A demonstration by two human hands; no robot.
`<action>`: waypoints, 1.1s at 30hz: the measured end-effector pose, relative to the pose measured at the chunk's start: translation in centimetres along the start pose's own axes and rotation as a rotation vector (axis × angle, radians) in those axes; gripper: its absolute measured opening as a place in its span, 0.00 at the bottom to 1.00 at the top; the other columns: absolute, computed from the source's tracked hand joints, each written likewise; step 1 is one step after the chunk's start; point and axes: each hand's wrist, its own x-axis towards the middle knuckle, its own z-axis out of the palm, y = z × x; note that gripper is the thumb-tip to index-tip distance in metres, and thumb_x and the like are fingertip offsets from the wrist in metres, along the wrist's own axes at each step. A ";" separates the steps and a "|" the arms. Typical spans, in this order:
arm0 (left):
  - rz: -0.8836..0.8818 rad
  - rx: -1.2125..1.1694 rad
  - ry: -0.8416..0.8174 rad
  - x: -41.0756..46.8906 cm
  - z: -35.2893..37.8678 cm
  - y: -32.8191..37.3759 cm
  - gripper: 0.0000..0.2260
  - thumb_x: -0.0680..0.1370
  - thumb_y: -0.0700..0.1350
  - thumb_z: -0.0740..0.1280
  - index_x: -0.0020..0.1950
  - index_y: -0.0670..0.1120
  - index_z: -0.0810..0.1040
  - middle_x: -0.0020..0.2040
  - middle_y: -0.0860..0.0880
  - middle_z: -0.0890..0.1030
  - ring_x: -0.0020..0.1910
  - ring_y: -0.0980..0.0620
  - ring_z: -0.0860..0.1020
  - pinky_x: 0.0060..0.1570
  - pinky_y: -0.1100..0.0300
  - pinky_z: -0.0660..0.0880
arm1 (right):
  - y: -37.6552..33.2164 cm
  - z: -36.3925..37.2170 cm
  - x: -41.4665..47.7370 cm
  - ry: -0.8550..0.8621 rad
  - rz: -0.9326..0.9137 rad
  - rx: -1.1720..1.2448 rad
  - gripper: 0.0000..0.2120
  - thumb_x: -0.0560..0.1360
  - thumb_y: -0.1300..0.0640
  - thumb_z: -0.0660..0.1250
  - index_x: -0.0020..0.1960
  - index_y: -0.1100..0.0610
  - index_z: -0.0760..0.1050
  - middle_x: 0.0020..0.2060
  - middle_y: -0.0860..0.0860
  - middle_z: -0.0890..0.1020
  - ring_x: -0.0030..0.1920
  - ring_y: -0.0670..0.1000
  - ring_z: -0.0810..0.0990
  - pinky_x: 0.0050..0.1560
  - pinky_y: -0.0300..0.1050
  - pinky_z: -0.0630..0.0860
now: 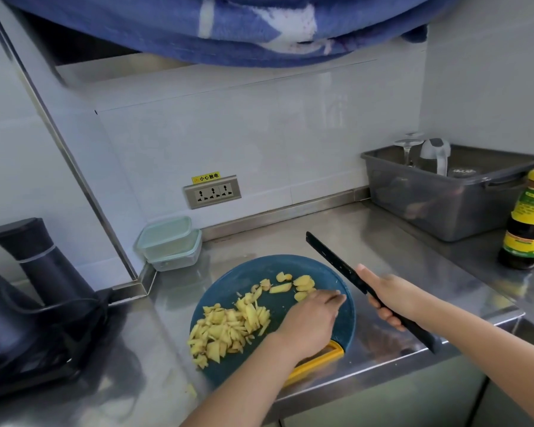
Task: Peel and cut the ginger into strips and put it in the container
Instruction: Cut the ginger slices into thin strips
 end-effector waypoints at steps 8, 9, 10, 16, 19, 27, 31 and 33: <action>0.009 0.125 0.089 -5.0 -1.2 -3.7 0.17 0.82 0.45 0.56 0.71 0.48 0.70 0.67 0.51 0.73 0.68 0.55 0.66 0.75 0.59 0.52 | -0.5 0.4 0.0 0.025 -0.040 -0.103 0.30 0.77 0.32 0.49 0.31 0.57 0.65 0.19 0.49 0.67 0.19 0.49 0.64 0.22 0.36 0.64; -0.001 0.138 0.103 -5.6 -1.6 -4.5 0.17 0.82 0.47 0.56 0.71 0.49 0.70 0.66 0.53 0.74 0.68 0.56 0.66 0.74 0.62 0.45 | -0.7 0.6 0.2 0.030 -0.047 -0.114 0.31 0.77 0.33 0.49 0.31 0.57 0.64 0.19 0.49 0.67 0.19 0.49 0.64 0.22 0.36 0.65; -0.019 0.146 0.101 -6.3 -2.0 -5.2 0.17 0.82 0.49 0.56 0.70 0.50 0.71 0.66 0.54 0.74 0.67 0.58 0.66 0.72 0.64 0.41 | -0.8 0.8 0.3 0.038 -0.056 -0.131 0.31 0.77 0.33 0.48 0.30 0.57 0.64 0.19 0.49 0.67 0.18 0.49 0.64 0.22 0.37 0.65; -0.257 -0.083 0.217 -7.1 -4.3 -7.6 0.12 0.81 0.50 0.58 0.60 0.51 0.79 0.60 0.58 0.75 0.60 0.62 0.70 0.62 0.69 0.63 | -1.1 2.2 2.9 0.226 -0.174 -0.539 0.34 0.77 0.33 0.43 0.34 0.58 0.71 0.30 0.53 0.74 0.33 0.52 0.75 0.38 0.46 0.72; -0.507 -0.232 0.288 -5.8 -5.4 -9.2 0.08 0.80 0.46 0.61 0.57 0.52 0.78 0.52 0.59 0.77 0.52 0.62 0.74 0.48 0.72 0.67 | -1.3 2.9 4.0 0.280 -0.221 -0.668 0.32 0.78 0.33 0.43 0.34 0.56 0.70 0.32 0.52 0.75 0.36 0.53 0.77 0.38 0.46 0.73; -0.624 -0.381 -0.021 -1.7 -6.1 -12.3 0.06 0.72 0.49 0.73 0.48 0.51 0.81 0.44 0.56 0.82 0.43 0.61 0.79 0.44 0.68 0.74 | -2.1 4.1 7.1 0.350 -0.316 -0.787 0.33 0.78 0.33 0.43 0.34 0.56 0.72 0.32 0.50 0.78 0.34 0.50 0.78 0.34 0.42 0.74; -0.666 -0.346 -0.087 -1.2 -5.5 -12.6 0.14 0.65 0.54 0.78 0.42 0.48 0.80 0.38 0.54 0.82 0.38 0.60 0.79 0.38 0.66 0.73 | -1.9 3.9 7.6 0.346 -0.342 -0.843 0.32 0.79 0.34 0.43 0.34 0.55 0.71 0.32 0.49 0.77 0.33 0.49 0.77 0.32 0.40 0.70; -0.647 -0.336 -0.106 -1.0 -5.4 -12.8 0.14 0.66 0.53 0.78 0.41 0.47 0.80 0.37 0.55 0.81 0.35 0.61 0.77 0.35 0.68 0.70 | -2.1 4.0 7.9 0.319 -0.339 -0.891 0.31 0.79 0.34 0.42 0.33 0.54 0.70 0.32 0.49 0.76 0.33 0.49 0.76 0.32 0.40 0.70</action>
